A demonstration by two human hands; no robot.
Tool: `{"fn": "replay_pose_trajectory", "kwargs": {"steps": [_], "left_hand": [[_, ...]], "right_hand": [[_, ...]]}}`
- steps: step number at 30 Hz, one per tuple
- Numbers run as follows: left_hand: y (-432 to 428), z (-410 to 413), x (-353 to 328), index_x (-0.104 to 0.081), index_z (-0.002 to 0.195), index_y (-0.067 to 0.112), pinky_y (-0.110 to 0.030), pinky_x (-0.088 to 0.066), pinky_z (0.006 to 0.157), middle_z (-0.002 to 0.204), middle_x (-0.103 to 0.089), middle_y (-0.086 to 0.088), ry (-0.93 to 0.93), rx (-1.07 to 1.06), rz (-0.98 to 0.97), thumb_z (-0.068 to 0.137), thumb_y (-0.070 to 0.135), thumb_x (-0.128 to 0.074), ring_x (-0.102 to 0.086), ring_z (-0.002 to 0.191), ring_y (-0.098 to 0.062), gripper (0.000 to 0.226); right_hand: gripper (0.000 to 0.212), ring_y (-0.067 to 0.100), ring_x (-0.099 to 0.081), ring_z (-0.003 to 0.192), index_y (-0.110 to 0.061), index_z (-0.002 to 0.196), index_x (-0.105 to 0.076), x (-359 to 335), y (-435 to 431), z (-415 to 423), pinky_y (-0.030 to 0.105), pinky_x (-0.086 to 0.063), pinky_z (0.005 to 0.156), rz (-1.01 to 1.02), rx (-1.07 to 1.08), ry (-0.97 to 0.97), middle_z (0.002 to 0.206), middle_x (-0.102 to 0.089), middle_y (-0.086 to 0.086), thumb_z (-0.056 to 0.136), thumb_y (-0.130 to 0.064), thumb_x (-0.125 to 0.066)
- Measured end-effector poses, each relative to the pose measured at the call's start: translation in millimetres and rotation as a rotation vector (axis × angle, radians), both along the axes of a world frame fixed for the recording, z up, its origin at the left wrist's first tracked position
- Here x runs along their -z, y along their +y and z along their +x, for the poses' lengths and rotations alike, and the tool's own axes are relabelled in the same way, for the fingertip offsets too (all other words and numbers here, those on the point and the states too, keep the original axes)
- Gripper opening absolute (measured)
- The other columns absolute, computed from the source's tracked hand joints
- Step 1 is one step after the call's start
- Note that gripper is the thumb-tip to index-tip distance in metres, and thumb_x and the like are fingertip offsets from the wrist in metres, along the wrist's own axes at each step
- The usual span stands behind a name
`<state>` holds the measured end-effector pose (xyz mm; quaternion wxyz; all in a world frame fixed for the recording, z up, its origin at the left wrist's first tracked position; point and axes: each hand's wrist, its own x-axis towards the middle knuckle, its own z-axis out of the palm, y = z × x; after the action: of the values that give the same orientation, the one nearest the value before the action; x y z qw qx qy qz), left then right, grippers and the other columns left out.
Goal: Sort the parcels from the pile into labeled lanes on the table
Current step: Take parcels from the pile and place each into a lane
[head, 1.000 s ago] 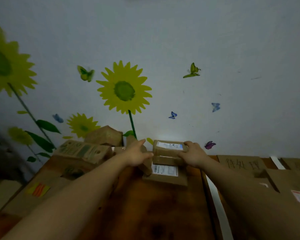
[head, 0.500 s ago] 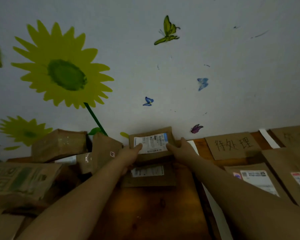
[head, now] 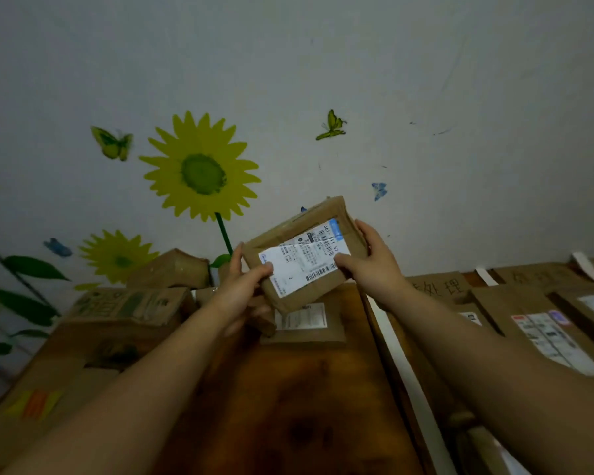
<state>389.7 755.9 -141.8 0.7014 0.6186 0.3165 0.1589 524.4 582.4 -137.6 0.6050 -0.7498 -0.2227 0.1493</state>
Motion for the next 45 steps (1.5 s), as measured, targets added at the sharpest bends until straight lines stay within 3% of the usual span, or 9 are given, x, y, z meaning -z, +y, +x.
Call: {"fn": "replay_pose_trajectory", "kwargs": {"steps": [6, 10, 14, 19, 29, 32, 37, 41, 45], "left_hand": [[-56.6, -91.6, -33.5, -0.03, 0.133, 0.027, -0.029, -0.048, 0.056, 0.105, -0.059, -0.002, -0.164, -0.028, 0.009, 0.093, 0.012, -0.053, -0.062, 0.065, -0.016, 0.048], [-109.4, -130.1, -51.5, -0.039, 0.136, 0.018, -0.042, -0.054, 0.077, 0.11, -0.066, -0.006, -0.333, 0.034, -0.172, 0.095, 0.015, -0.05, -0.066, 0.092, -0.024, 0.042], [-140.7, -156.9, -61.4, -0.045, 0.13, 0.024, -0.048, -0.046, 0.086, 0.122, -0.061, -0.01, -0.215, 0.143, 0.01, 0.087, 0.021, -0.06, -0.062, 0.102, -0.026, 0.045], [-186.1, -168.6, -74.8, -0.032, 0.14, 0.031, -0.022, -0.055, 0.058, 0.095, -0.069, -0.003, -0.253, 0.239, 0.129, 0.088, -0.005, -0.054, -0.071, 0.076, -0.012, 0.066], [-382.8, -103.2, -67.9, -0.023, 0.143, 0.037, -0.04, -0.058, 0.074, 0.107, -0.065, -0.003, -0.142, 0.596, 0.11, 0.089, 0.009, -0.06, -0.069, 0.089, -0.022, 0.071], [-465.2, -73.6, -57.8, -0.015, 0.145, 0.039, -0.045, -0.057, 0.079, 0.111, -0.062, -0.002, -0.11, 0.719, 0.102, 0.089, 0.012, -0.06, -0.066, 0.092, -0.022, 0.077], [-600.1, -26.4, -44.8, -0.006, 0.149, 0.033, -0.031, -0.051, 0.081, 0.14, -0.048, -0.005, -0.093, 0.841, 0.176, 0.092, 0.017, -0.057, -0.059, 0.101, -0.017, 0.078], [-677.3, 8.2, -35.8, -0.006, 0.142, 0.053, -0.051, -0.047, 0.097, 0.142, -0.045, 0.001, -0.053, 0.884, 0.15, 0.084, 0.032, -0.065, -0.056, 0.114, -0.024, 0.086], [-726.7, 41.0, -33.5, 0.0, 0.148, 0.041, -0.041, -0.046, 0.098, 0.14, -0.045, -0.002, -0.022, 0.924, 0.179, 0.091, 0.029, -0.058, -0.054, 0.104, -0.018, 0.082]], "right_hand": [[0.085, 0.022, -0.053, 0.12, -0.026, 0.148, -0.022, -41.7, -48.6, -100.5, 0.043, -0.048, 0.1, 0.161, 0.121, -0.04, 0.138, -0.043, 0.002, 0.082, -0.024, -0.075], [0.08, 0.011, -0.062, 0.105, -0.031, 0.145, -0.021, -52.9, -73.0, -177.1, 0.033, -0.057, 0.084, 0.192, -0.066, -0.034, 0.12, -0.058, -0.012, 0.085, -0.013, -0.07], [0.073, 0.011, -0.066, 0.095, -0.034, 0.141, -0.028, -61.1, -119.5, -207.4, 0.028, -0.06, 0.07, 0.206, -0.08, 0.004, 0.113, -0.062, -0.012, 0.086, -0.005, -0.065], [0.059, 0.012, -0.068, 0.093, -0.039, 0.137, -0.036, -68.3, -175.2, -219.8, 0.025, -0.058, 0.068, 0.164, -0.05, -0.06, 0.111, -0.064, -0.009, 0.092, -0.004, -0.054], [0.041, 0.017, -0.063, 0.104, -0.038, 0.136, -0.045, -54.9, -381.9, -191.9, 0.04, -0.057, 0.081, 0.07, 0.311, -0.026, 0.119, -0.064, -0.004, 0.097, -0.028, -0.044], [0.036, 0.006, -0.061, 0.098, -0.039, 0.135, -0.044, -52.9, -471.7, -182.5, 0.022, -0.052, 0.069, 0.03, 0.368, -0.04, 0.109, -0.062, -0.016, 0.1, -0.034, -0.041], [0.042, 0.002, -0.055, 0.107, -0.041, 0.141, -0.04, -46.9, -611.1, -160.3, 0.023, -0.042, 0.087, -0.02, 0.478, -0.079, 0.118, -0.058, -0.02, 0.1, -0.046, -0.04], [0.046, 0.003, -0.046, 0.113, -0.037, 0.147, -0.033, -41.6, -693.3, -138.9, 0.024, -0.035, 0.092, -0.074, 0.526, -0.083, 0.13, -0.052, -0.015, 0.102, -0.045, -0.034], [0.05, 0.0, -0.038, 0.113, -0.036, 0.148, -0.021, -36.8, -741.5, -113.8, 0.021, -0.032, 0.092, -0.131, 0.454, -0.067, 0.124, -0.041, -0.018, 0.102, -0.029, -0.041]]}}
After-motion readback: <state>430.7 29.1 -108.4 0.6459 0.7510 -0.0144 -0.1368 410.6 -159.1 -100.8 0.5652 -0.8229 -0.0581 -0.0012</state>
